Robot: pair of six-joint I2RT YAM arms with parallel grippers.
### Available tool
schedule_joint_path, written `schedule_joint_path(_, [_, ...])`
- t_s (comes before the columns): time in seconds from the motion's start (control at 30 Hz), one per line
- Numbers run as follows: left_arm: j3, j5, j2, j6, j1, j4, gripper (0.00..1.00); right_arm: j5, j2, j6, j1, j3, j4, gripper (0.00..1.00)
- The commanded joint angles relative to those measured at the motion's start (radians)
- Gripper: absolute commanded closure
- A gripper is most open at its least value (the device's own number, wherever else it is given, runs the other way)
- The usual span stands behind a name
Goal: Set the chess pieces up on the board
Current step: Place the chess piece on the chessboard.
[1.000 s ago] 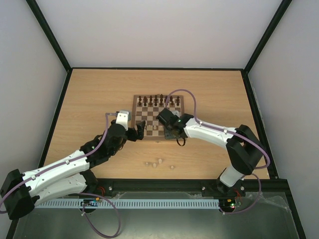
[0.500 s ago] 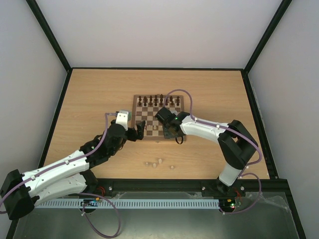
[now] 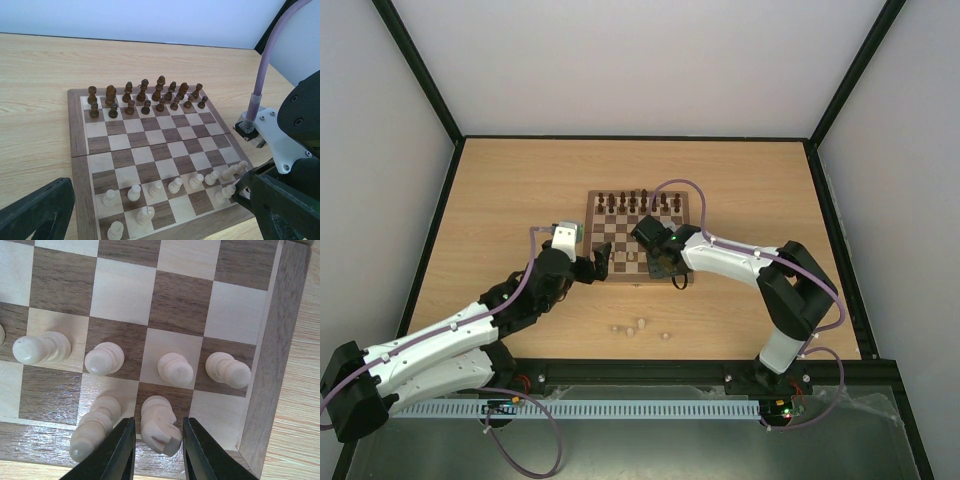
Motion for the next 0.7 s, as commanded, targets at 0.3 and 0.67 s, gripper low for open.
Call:
schedule_joint_path(0.3, [0.029, 0.005, -0.01, -0.005, -0.002, 0.006, 0.01, -0.023, -0.117, 0.007, -0.002, -0.022, -0.033, 0.7])
schedule_joint_path(0.67, [0.029, -0.003, -0.001, -0.004, -0.001, 0.008, 0.01, -0.086, -0.363, 0.038, 0.057, -0.189, 0.006, 0.5])
